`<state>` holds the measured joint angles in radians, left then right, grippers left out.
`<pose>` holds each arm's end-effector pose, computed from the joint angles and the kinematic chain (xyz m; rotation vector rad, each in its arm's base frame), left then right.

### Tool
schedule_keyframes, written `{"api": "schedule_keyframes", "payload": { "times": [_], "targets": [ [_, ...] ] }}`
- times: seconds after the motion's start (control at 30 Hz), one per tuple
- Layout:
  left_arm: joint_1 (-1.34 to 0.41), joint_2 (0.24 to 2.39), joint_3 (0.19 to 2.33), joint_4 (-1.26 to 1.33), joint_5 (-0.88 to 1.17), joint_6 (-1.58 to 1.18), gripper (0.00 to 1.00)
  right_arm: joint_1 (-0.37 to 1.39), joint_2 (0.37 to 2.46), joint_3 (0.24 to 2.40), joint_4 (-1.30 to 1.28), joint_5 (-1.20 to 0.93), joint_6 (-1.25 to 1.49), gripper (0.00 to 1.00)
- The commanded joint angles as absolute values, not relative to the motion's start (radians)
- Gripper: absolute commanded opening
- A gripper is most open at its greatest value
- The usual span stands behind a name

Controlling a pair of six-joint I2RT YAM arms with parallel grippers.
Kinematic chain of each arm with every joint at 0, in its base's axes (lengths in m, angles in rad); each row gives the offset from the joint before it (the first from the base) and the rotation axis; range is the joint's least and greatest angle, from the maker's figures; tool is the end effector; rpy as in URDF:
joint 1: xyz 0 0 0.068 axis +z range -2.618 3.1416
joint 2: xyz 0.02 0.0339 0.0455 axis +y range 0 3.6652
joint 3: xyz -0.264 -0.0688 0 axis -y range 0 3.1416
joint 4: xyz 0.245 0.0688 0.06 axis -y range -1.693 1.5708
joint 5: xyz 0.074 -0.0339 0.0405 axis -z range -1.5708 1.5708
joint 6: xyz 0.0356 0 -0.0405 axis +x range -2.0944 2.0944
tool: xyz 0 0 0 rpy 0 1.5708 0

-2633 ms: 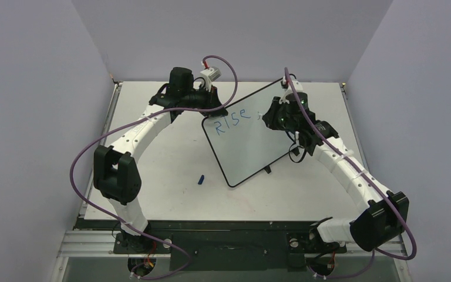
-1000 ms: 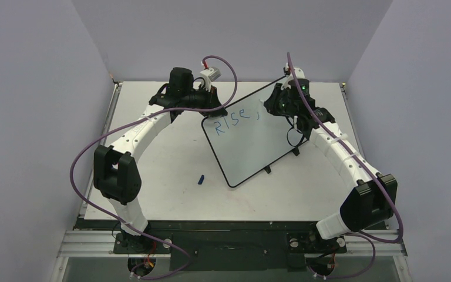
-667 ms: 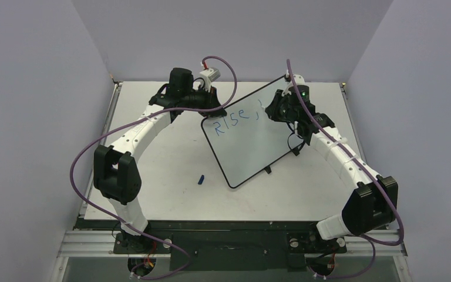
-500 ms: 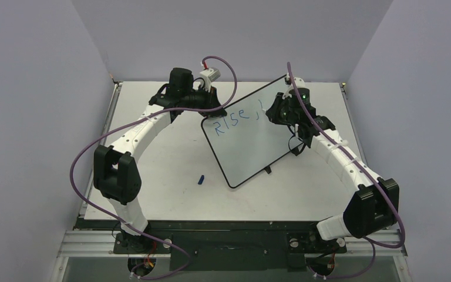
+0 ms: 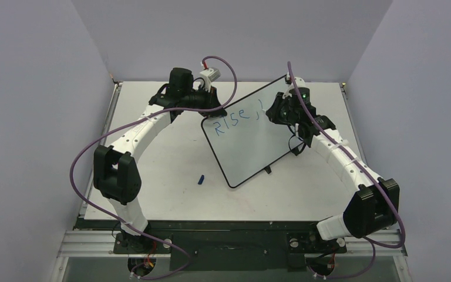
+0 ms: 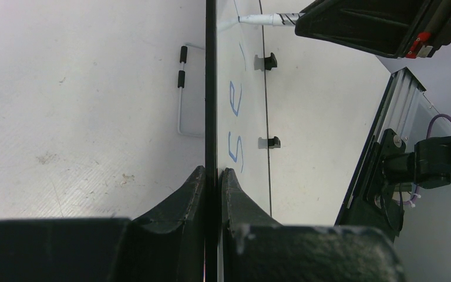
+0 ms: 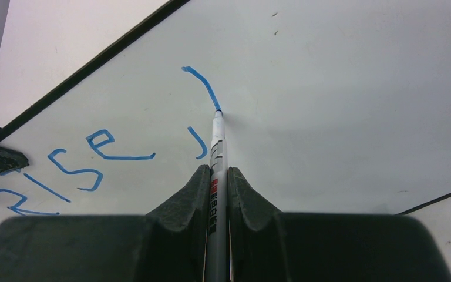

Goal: Write a sentence on the whiteboard

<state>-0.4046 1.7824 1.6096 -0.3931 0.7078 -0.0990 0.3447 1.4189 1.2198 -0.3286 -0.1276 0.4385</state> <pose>0.3700 -0.1836 0.3344 0.7471 2.0273 -1.0475 0.3058 0.1146 0.3298 0.0220 2.1520 0.5987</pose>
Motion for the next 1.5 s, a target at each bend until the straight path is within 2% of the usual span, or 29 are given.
{"api": "schedule_keyframes", "payload": {
  "times": [0.0,0.8,1.47],
  "targets": [
    [-0.416,1.741,1.628,-0.331,0.714,-0.013,0.0,0.343,1.448,1.292,-0.308,-0.131,0.449,0.0],
    [-0.416,1.745,1.628,-0.331,0.714,-0.011,0.0,0.327,1.534,1.437,-0.344,-0.085,0.443,0.0],
    [-0.414,1.742,1.628,-0.331,0.711,-0.011,0.0,0.321,1.374,1.337,-0.35,-0.07,0.445,0.0]
  ]
}}
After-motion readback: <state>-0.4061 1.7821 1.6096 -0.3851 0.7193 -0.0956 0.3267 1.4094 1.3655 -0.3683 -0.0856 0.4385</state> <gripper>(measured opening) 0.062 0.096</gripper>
